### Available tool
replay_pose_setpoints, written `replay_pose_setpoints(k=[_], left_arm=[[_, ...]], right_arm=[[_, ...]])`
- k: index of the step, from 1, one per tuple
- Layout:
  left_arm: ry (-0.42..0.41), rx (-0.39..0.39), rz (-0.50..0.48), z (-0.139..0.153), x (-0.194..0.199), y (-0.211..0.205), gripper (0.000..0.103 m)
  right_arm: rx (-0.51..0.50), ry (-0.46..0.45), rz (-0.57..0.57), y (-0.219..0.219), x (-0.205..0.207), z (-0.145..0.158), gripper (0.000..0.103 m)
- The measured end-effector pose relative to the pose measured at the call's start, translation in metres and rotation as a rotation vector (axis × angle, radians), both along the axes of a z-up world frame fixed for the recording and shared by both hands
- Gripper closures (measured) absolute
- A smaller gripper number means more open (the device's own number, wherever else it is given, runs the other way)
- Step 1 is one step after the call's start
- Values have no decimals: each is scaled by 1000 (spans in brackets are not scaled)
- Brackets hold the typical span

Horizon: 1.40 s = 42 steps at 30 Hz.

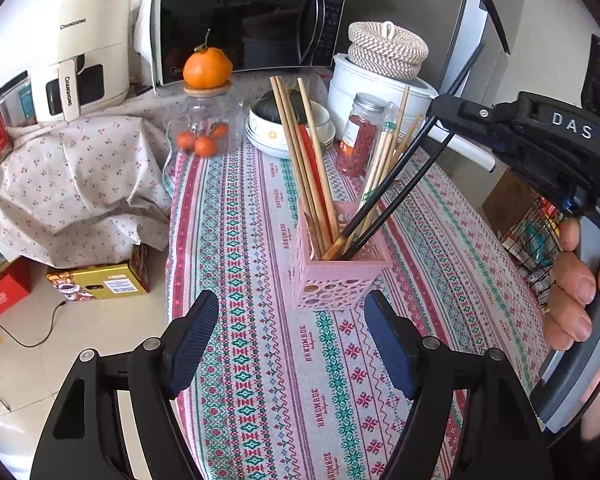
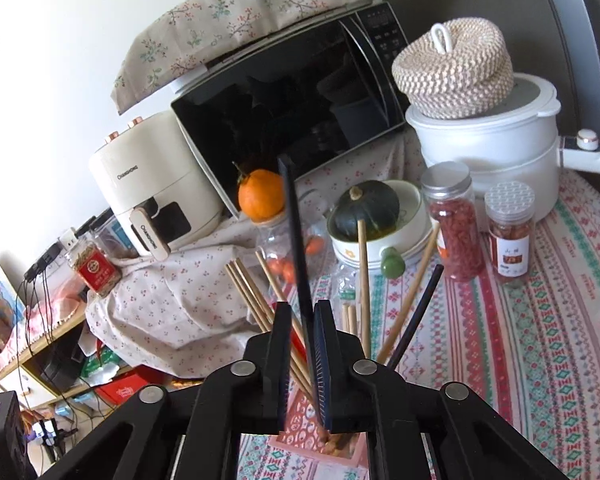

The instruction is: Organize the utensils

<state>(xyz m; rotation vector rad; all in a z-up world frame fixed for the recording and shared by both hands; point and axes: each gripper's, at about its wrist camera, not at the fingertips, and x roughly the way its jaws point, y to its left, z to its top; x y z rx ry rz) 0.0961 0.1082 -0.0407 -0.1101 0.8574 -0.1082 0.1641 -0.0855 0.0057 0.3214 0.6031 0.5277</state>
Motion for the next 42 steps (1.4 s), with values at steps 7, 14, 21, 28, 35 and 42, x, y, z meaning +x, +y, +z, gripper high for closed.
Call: replay_pose_setpoints(k=[7, 14, 21, 28, 35, 42], left_arm=[[-5, 40, 1, 3, -6, -10, 5], [-35, 79, 18, 17, -24, -29, 0], [-105, 74, 27, 56, -60, -54, 0], [-196, 50, 22, 90, -111, -82, 0], [-289, 73, 19, 111, -151, -102, 0], [-341, 87, 63, 115, -165, -101, 0]], right_arm=[[-14, -40, -55, -20, -11, 9, 16], [-72, -32, -178, -61, -38, 24, 0], [-258, -35, -278, -102, -89, 38, 0], [-349, -99, -336, -123, -161, 56, 0], [-378, -201, -372, -119, -211, 67, 0], [-382, -254, -381, -113, -224, 71, 0]])
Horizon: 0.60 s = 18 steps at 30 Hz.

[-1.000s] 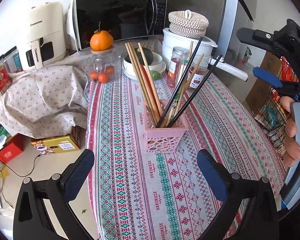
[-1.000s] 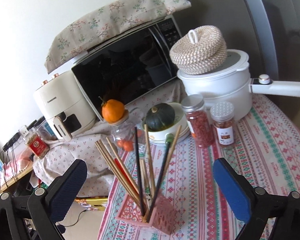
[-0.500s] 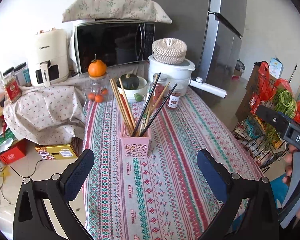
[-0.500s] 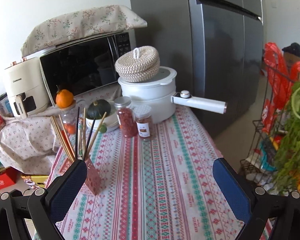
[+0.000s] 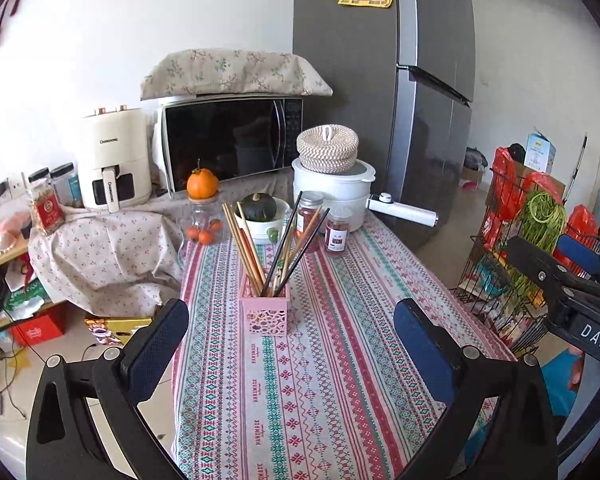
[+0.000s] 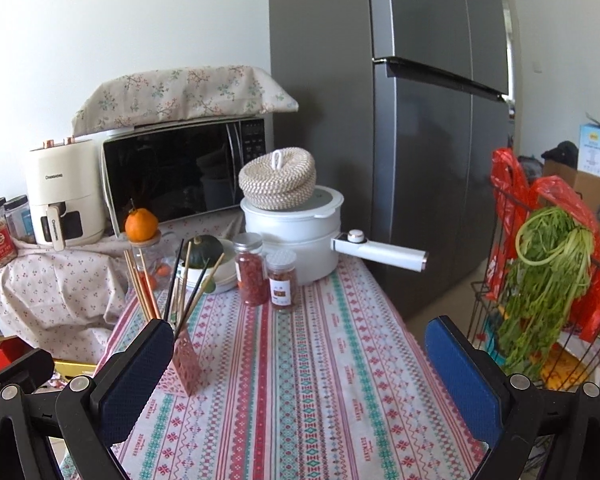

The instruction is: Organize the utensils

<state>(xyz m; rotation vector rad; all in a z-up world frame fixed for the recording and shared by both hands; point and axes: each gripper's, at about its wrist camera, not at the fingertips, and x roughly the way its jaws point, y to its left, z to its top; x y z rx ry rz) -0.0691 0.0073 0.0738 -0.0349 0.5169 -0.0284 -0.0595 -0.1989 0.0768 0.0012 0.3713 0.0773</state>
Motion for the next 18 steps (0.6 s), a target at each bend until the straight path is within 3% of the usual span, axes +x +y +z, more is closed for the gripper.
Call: replay_pose_setpoints(k=[18], left_arm=[[20, 9, 5, -9, 4, -1, 0]], right_arm=[[12, 45, 15, 1, 9, -13, 0]])
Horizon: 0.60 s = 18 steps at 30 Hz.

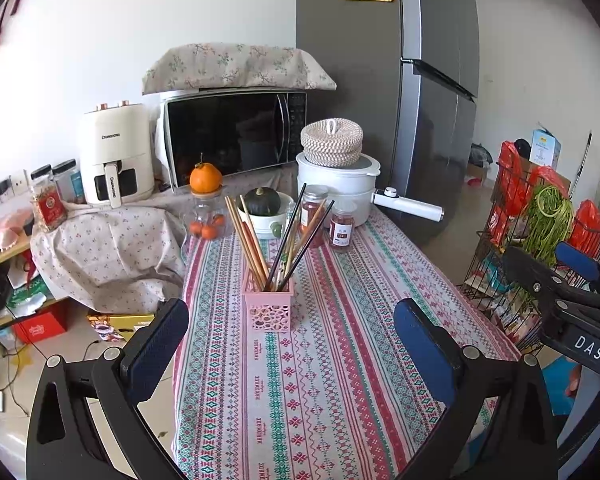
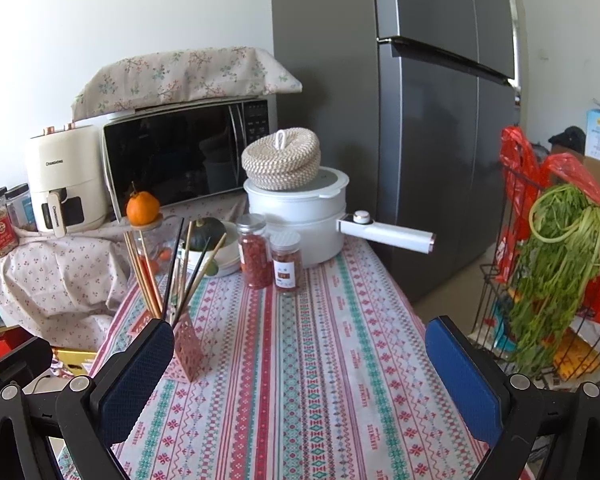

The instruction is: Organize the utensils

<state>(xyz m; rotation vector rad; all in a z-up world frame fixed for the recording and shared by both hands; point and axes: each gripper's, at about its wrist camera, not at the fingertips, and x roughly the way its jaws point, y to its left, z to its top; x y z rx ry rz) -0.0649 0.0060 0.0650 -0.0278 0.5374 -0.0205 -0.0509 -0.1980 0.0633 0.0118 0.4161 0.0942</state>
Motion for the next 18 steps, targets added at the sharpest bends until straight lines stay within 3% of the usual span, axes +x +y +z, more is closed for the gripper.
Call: replay_pose_setpoints(k=[18], left_arm=[[6, -5, -16, -3, 0, -6, 0]], right_arm=[[4, 21, 11, 3, 2, -4, 0]])
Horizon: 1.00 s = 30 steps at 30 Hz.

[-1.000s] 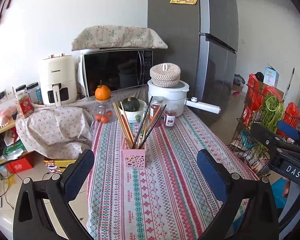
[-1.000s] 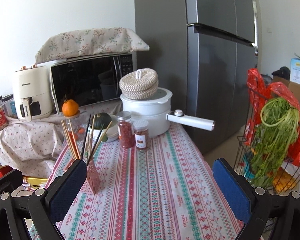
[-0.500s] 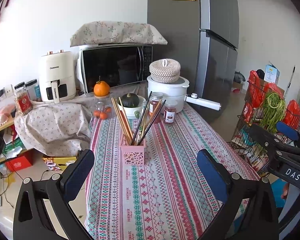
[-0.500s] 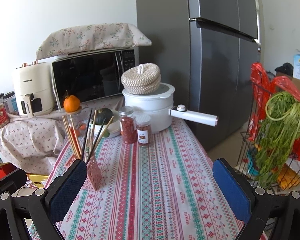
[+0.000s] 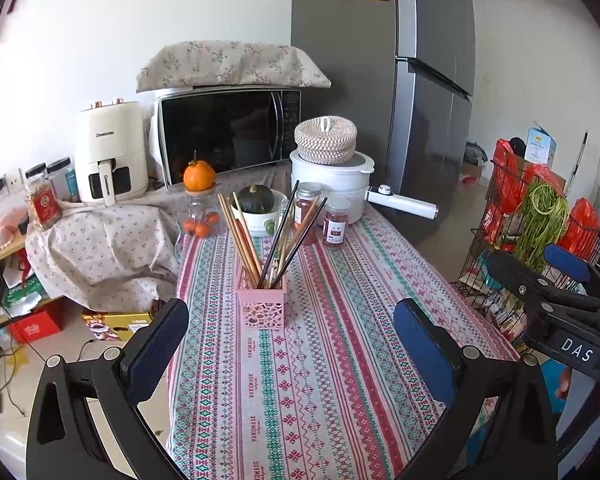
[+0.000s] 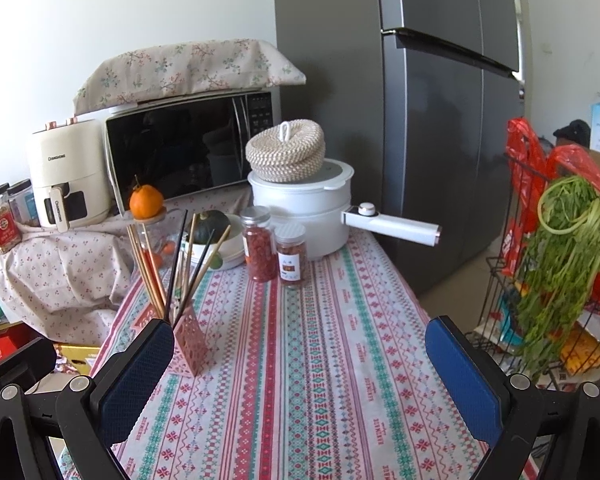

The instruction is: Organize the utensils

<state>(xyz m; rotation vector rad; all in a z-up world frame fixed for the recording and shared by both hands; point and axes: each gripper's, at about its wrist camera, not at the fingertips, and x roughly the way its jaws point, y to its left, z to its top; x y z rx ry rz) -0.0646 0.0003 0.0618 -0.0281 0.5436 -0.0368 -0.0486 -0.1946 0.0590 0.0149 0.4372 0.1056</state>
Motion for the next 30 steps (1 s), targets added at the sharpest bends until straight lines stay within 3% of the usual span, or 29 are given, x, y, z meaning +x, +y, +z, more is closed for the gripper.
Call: replay_pose_setpoints(k=[24, 30], left_arm=[[6, -7, -9, 0, 0, 0, 0], [-4, -38, 9, 2, 0, 4, 0]], right_arm=[[8, 7, 0, -1, 1, -1, 0], [9, 8, -3, -1, 1, -1, 0]])
